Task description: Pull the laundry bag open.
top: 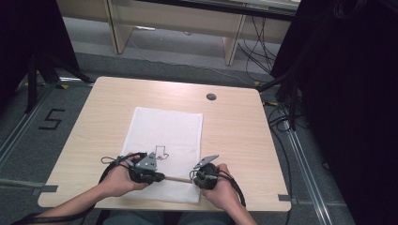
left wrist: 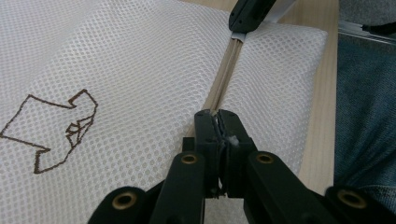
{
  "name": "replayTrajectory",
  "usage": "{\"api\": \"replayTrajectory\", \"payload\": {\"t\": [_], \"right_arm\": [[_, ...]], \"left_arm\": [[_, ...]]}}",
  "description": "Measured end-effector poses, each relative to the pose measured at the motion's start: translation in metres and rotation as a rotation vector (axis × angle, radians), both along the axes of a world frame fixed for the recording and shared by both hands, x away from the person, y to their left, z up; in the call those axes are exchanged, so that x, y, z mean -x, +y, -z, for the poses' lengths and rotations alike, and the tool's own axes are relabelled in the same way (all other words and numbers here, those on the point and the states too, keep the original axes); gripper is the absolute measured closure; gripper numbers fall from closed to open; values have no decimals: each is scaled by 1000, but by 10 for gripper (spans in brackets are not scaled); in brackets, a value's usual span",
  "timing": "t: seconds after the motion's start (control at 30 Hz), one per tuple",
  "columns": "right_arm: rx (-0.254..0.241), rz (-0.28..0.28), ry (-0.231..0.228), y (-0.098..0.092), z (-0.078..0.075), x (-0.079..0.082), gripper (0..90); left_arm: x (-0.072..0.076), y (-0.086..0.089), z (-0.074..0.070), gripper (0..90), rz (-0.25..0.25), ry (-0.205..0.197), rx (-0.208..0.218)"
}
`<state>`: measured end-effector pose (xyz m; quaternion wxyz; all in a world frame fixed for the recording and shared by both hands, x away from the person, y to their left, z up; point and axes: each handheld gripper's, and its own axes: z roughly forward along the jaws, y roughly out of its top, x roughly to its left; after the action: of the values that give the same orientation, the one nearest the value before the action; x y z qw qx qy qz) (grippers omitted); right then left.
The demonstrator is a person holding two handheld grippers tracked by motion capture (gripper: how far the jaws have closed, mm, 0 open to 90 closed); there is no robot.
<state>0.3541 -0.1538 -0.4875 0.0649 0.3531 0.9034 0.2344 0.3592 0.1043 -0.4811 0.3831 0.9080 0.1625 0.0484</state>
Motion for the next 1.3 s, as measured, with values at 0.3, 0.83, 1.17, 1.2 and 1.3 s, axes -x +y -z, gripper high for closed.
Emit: {"api": "replayTrajectory", "payload": {"t": [0.3,0.83,1.17,1.2,1.3], "right_arm": [[-1,1,1,0,0,0,900],[-2,0,1,0,0,0,900],[-1,0,2,0,0,0,900],[-2,0,2,0,0,0,900],[-2,-1,1,0,0,0,900]], "left_arm": [[0,6,0,872,-9,-2,-9],[0,11,-2,872,-17,3,3],[0,14,-2,872,-17,3,0],[0,14,-2,872,-21,9,12],[0,16,-2,872,-20,7,2]]}}
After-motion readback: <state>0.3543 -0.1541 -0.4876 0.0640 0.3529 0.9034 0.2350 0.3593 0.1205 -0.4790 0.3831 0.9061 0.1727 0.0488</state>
